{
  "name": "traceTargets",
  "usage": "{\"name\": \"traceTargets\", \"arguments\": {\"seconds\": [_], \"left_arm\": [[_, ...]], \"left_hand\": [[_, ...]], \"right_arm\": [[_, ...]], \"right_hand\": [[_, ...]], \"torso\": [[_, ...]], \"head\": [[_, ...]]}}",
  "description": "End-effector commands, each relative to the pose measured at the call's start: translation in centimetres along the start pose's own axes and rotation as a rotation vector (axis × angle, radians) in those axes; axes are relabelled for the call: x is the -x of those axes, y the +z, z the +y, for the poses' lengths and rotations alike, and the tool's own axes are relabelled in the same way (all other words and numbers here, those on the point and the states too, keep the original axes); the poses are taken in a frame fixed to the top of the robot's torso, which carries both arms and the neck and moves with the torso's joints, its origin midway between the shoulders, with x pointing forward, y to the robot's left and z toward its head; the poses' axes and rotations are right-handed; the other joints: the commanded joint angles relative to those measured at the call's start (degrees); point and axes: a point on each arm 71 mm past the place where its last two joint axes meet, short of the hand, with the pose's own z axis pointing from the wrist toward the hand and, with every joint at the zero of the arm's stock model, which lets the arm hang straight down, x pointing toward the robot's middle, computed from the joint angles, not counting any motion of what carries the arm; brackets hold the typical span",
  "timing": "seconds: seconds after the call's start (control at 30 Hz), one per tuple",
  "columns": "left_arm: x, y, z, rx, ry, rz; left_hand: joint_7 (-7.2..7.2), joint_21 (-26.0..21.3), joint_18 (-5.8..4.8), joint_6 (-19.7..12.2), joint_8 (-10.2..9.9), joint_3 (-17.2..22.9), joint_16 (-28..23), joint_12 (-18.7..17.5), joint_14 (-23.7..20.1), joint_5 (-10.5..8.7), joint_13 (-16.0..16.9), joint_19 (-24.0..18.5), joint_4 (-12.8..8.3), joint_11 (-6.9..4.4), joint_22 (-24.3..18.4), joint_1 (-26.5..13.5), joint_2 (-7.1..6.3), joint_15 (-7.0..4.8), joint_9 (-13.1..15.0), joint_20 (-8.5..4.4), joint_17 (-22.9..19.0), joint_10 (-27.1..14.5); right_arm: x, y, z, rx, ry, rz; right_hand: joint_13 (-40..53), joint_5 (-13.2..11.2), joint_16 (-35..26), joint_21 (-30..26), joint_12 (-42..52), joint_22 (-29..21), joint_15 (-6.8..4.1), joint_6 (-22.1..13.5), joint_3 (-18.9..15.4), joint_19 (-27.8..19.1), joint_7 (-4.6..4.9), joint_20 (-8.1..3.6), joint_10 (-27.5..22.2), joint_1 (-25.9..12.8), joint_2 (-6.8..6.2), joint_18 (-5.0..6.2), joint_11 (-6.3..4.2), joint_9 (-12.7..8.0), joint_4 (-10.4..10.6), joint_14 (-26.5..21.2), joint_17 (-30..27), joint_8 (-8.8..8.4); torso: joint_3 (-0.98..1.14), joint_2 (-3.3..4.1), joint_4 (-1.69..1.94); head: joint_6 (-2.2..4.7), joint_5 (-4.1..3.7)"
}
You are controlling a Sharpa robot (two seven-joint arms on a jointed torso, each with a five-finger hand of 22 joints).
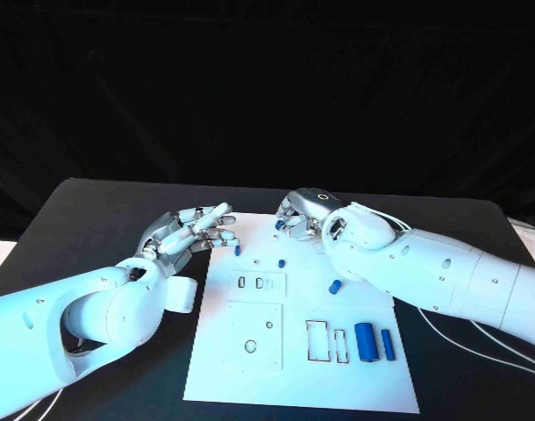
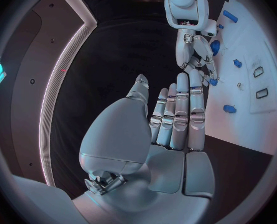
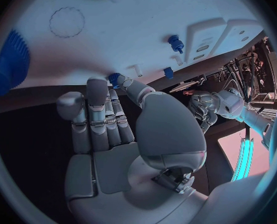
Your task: Assemble the parts on the task board
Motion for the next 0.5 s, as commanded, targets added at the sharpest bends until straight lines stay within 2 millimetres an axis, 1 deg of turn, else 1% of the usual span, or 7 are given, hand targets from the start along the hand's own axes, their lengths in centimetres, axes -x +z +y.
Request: {"name": "traceTargets", "arguments": {"seconds": [0.03,0.1,0.17,0.3,0.33,0.4,0.5], "left_arm": [[-0.3,0.0,-0.1,-0.004,-0.013,0.025],[-0.3,0.0,-0.1,-0.003,-0.013,0.025],[-0.2,0.1,-0.1,-0.003,-0.013,0.023],[0.0,0.1,-0.1,-0.002,-0.014,0.019],[0.0,0.1,-0.1,-0.002,-0.015,0.019],[0.1,0.1,-0.2,-0.002,-0.015,0.018],[0.2,0.0,-0.2,-0.002,-0.015,0.017]], "left_hand": [[0.21,-0.1,-0.06,0.1,-0.3,0.0,0.1,-0.4,-0.1,0.17,-0.1,0.3,-0.2,-0.13,0.1,0.0,0.58,-0.06,-0.1,0.19,0.2,-0.4],[0.22,-0.1,-0.06,0.1,-0.3,-0.1,0.1,-0.4,-0.1,0.17,-0.1,0.3,-0.2,-0.12,0.1,0.0,0.58,-0.05,-0.1,0.19,0.2,-0.4],[0.23,-0.1,-0.07,0.1,-0.4,-0.1,0.1,-0.5,-0.1,0.17,-0.1,0.3,-0.2,-0.10,0.1,-0.1,0.58,-0.04,-0.1,0.19,0.2,-0.5],[0.24,-0.1,-0.07,0.0,-0.4,-0.1,0.1,-0.5,-0.1,0.17,-0.1,0.3,-0.2,-0.10,0.1,-0.1,0.58,-0.04,-0.1,0.20,0.2,-0.5],[0.24,-0.1,-0.07,0.0,-0.4,-0.1,0.1,-0.5,-0.1,0.17,-0.1,0.3,-0.2,-0.10,0.1,-0.1,0.58,-0.04,-0.1,0.20,0.2,-0.5],[0.24,-0.1,-0.07,0.0,-0.4,-0.1,0.1,-0.5,-0.1,0.17,-0.1,0.3,-0.3,-0.10,0.1,-0.1,0.59,-0.04,-0.1,0.20,0.2,-0.5],[0.24,-0.1,-0.07,0.0,-0.4,-0.1,0.1,-0.5,-0.1,0.17,-0.1,0.3,-0.3,-0.09,0.1,-0.1,0.59,-0.04,-0.1,0.20,0.2,-0.5]], "right_arm": [[0.1,-0.1,0.0,-0.004,0.000,-0.015],[0.3,-0.3,-0.1,0.001,0.008,-0.030],[0.6,-0.7,-0.2,0.007,0.020,-0.046],[1.5,-2.0,-0.8,0.010,0.054,-0.074],[1.8,-2.4,-1.1,0.006,0.064,-0.083],[2.6,-3.3,-1.9,-0.009,0.086,-0.098],[3.6,-4.6,-3.5,-0.052,0.135,-0.102]], "right_hand": [[0.1,-0.2,-2.9,-3.0,0.2,-4.7,0.34,-2.1,-2.5,-2.7,0.27,0.38,-3.4,0.8,-0.77,1.55,0.53,-0.1,0.3,-0.8,-3.2,-0.12],[0.2,-0.1,-3.3,-3.6,0.2,-5.7,0.34,-2.5,-3.2,-3.1,0.30,0.41,-3.8,1.2,-0.78,1.67,0.54,-0.1,0.4,-0.8,-3.5,-0.13],[0.2,0.1,-3.4,-3.7,0.4,-5.7,0.32,-2.4,-3.6,-3.0,0.31,0.41,-3.6,1.6,-0.63,1.64,0.56,0.0,0.5,-0.6,-3.7,-0.07],[0.3,1.3,-3.5,-2.8,1.3,-4.0,0.13,-1.2,-4.3,-1.4,0.35,0.29,-1.2,2.2,-0.09,1.30,0.31,0.2,1.0,0.1,-4.1,0.21],[0.4,1.8,-2.8,-2.1,1.7,-2.8,0.04,-0.8,-4.3,-0.6,0.32,0.23,-0.3,2.2,-0.02,1.07,0.19,0.2,1.1,0.5,-3.3,0.27],[0.6,3.4,0.7,0.1,2.7,1.3,-0.19,0.0,-4.4,1.8,0.22,0.02,2.4,1.7,-0.12,0.36,-0.18,0.3,1.7,1.8,1.0,0.38],[1.4,5.4,6.2,3.4,4.9,7.1,-1.03,1.2,-4.7,5.1,-0.56,-0.58,7.8,0.4,-0.67,-0.66,-1.43,0.4,2.9,3.6,7.5,0.68]], "torso": [[0.04,0.03,-0.03],[0.05,0.02,-0.02],[0.09,0.02,-0.10],[0.11,0.01,-0.27],[0.16,0.00,-0.37],[0.22,-0.08,-0.60],[0.27,-0.25,-1.02]], "head": [[0.18,-0.15],[0.19,-0.25],[0.35,-0.19],[0.62,-0.39],[0.72,-0.47],[0.88,-0.39],[1.05,-0.52]]}}
